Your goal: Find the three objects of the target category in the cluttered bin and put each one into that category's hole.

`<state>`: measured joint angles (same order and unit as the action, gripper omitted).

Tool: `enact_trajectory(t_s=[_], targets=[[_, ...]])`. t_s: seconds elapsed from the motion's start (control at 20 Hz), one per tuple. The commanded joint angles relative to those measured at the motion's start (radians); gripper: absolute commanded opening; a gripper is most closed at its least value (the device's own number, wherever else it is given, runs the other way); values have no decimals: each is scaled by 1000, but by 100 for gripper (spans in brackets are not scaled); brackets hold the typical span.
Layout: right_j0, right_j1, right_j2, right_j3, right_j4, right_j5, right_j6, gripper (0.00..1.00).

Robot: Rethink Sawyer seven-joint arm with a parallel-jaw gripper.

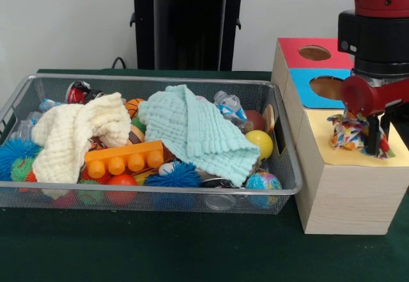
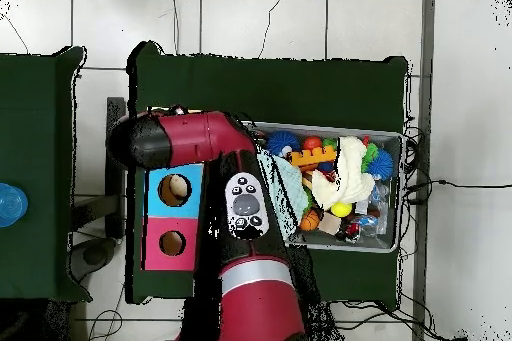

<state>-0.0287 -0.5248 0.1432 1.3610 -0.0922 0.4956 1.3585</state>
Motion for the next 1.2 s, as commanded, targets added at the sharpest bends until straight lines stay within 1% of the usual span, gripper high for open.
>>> enact_trajectory(t_s=[0.05, 0.95, 1.2], targets=[[-2, 83, -50, 81, -41, 201, 104, 0], [6, 75, -69, 115, -36, 223, 104, 0], [9, 88, -72, 141, -36, 161, 131, 0]])
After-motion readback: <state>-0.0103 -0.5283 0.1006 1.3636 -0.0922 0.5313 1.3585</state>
